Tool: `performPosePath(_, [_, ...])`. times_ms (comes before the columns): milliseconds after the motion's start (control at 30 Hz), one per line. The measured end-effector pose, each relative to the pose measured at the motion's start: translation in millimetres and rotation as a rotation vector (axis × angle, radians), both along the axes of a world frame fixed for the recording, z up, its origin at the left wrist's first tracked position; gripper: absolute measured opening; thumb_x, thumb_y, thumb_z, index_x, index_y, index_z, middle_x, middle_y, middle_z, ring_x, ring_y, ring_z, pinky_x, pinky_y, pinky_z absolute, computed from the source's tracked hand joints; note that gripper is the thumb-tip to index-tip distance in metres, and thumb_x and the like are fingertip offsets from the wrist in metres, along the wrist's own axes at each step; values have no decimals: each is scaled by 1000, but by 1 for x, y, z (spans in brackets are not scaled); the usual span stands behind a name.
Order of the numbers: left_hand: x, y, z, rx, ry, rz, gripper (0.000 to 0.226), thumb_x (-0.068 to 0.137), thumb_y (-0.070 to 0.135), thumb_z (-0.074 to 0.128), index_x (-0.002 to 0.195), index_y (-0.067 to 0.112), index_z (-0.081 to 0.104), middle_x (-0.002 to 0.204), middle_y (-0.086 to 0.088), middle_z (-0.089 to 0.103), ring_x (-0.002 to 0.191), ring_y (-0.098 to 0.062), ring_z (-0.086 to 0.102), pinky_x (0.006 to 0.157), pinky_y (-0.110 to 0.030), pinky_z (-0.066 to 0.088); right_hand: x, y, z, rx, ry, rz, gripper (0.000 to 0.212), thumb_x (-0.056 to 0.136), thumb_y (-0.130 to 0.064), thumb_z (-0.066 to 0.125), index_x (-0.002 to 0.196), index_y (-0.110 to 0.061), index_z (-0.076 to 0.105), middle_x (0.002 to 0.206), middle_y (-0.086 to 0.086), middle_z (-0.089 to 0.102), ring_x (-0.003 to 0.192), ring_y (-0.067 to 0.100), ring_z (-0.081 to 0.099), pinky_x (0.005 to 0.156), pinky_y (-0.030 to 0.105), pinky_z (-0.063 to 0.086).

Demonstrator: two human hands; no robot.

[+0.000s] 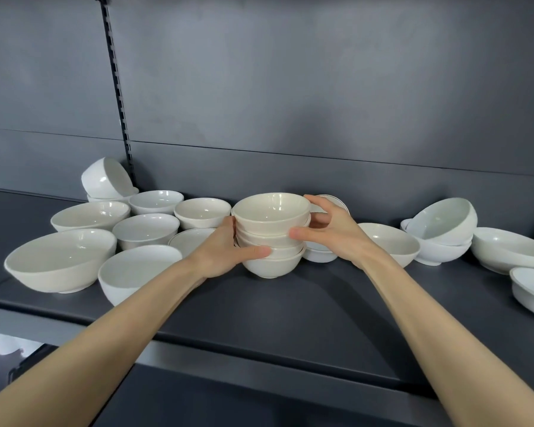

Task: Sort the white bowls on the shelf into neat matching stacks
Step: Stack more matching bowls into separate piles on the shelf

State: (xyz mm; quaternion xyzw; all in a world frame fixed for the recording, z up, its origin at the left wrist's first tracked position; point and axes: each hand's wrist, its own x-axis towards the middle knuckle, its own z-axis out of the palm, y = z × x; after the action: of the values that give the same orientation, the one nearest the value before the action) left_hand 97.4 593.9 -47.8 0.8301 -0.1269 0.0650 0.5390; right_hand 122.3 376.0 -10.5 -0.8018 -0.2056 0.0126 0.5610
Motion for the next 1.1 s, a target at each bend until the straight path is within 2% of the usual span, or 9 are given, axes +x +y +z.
performPosePath(33, [0, -1, 0, -22, -14, 7, 47, 78, 12, 77, 111, 29, 48, 108, 20, 59, 92, 20, 56, 76, -3, 45, -1, 0, 0, 8, -1, -2, 69, 76, -10, 79, 134, -25, 44, 102, -8, 69, 77, -5, 67, 64, 3, 46])
performPosePath(100, [-2, 0, 0, -38, -19, 50, 51, 75, 22, 81, 112, 27, 47, 107, 23, 57, 98, 13, 55, 73, -5, 44, 0, -1, -1, 30, 1, -11, 70, 76, -9, 78, 134, -25, 44, 100, -10, 68, 78, -5, 66, 64, 3, 46])
performPosePath(200, [0, 2, 3, -68, -8, 89, 58, 60, 32, 84, 107, 26, 51, 110, 17, 60, 109, -4, 56, 83, -15, 45, 1, 0, -5, 39, 16, -19, 72, 76, -12, 79, 137, -24, 42, 102, -9, 69, 86, -5, 65, 65, 2, 46])
performPosePath(333, [0, 5, 7, -88, -20, 66, 74, 46, 45, 82, 111, 22, 56, 114, 6, 66, 110, -9, 60, 93, -24, 48, 4, -1, -13, 32, 29, -30, 78, 75, -20, 80, 142, -22, 39, 112, -2, 70, 98, 3, 66, 75, 8, 50])
performPosePath(400, [0, 5, 7, -107, -19, 49, 78, 47, 43, 83, 116, 20, 54, 115, 5, 66, 110, -10, 61, 94, -25, 50, 4, -1, -14, 24, 31, -23, 77, 76, -21, 80, 141, -22, 39, 111, -2, 70, 98, 4, 66, 79, 11, 51])
performPosePath(600, [2, 7, 6, -84, 7, 19, 99, 38, 44, 84, 125, 16, 49, 115, 5, 65, 108, -11, 62, 93, -26, 50, 4, -1, -13, 7, 33, -11, 74, 78, -20, 78, 140, -20, 38, 112, 0, 69, 96, 5, 65, 75, 7, 50])
performPosePath(700, [3, 6, 5, -99, 8, 31, 96, 35, 43, 84, 120, 18, 48, 113, 4, 64, 109, -14, 62, 94, -28, 50, 5, 0, -11, 9, 27, -17, 76, 77, -17, 79, 141, -17, 39, 113, 4, 69, 95, 8, 67, 75, 8, 51])
performPosePath(933, [1, 4, 2, -134, 30, 26, 94, 38, 39, 84, 120, 15, 46, 117, 5, 63, 112, -13, 60, 98, -31, 48, 5, 2, -5, 0, 16, -20, 74, 77, -10, 78, 140, -15, 39, 110, 5, 67, 84, 0, 63, 62, 2, 45])
performPosePath(1100, [3, 4, 2, -114, 42, 31, 77, 58, 14, 89, 121, 12, 45, 118, 2, 61, 116, -17, 58, 96, -28, 48, 6, 1, -4, -17, 14, -10, 73, 79, -10, 76, 140, -15, 38, 107, 4, 66, 83, 0, 62, 61, 2, 44])
